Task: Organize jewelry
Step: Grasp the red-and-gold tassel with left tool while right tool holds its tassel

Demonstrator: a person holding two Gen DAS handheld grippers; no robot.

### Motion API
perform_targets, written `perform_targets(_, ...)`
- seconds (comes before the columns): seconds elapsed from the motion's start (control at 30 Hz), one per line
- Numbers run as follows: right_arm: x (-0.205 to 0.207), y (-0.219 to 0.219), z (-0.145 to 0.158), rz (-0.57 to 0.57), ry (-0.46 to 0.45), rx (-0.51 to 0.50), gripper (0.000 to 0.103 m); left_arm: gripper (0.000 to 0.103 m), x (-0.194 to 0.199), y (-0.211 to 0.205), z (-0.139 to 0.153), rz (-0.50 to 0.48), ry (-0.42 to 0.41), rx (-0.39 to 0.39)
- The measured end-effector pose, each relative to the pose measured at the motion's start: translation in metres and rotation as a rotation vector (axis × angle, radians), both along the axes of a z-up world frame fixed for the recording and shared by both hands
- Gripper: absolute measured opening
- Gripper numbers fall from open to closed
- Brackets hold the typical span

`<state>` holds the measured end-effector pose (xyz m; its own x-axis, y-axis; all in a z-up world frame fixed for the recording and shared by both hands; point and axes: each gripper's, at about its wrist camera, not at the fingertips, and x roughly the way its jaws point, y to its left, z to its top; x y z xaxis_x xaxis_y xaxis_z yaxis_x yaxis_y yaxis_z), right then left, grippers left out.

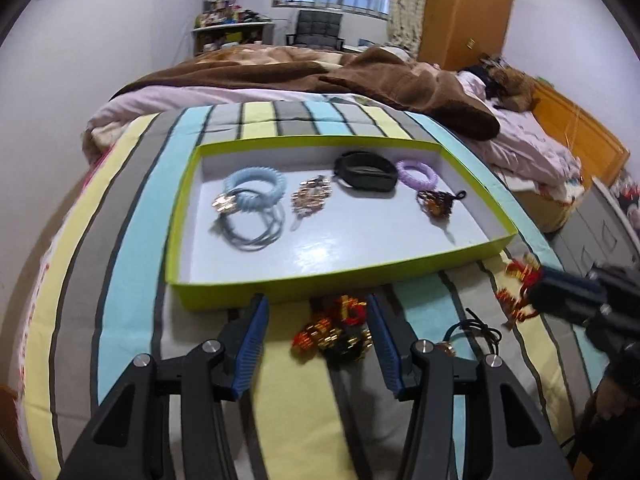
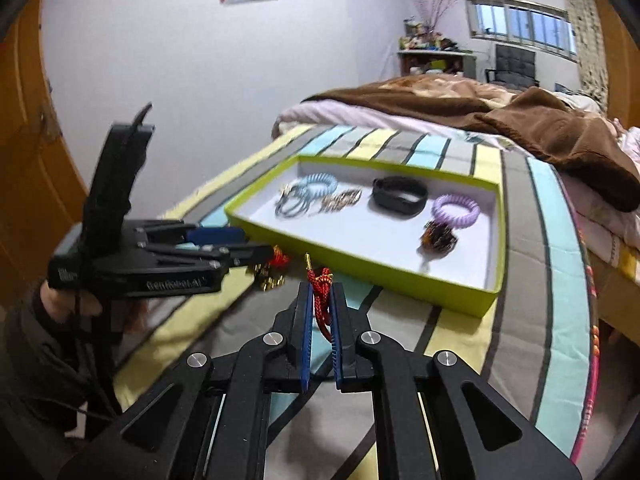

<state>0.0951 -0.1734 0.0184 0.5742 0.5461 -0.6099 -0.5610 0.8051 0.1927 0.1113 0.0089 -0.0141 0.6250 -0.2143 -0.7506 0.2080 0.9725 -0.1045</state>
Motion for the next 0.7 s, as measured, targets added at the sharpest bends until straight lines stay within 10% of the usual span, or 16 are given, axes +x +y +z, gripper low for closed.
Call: perform_targets(0.7, -0.001, -0.016, 0.006, -0.048, 0.003, 0.075, 0.008, 0.019, -0.001, -0.007, 0.000, 0.011, -0.013, 0.045)
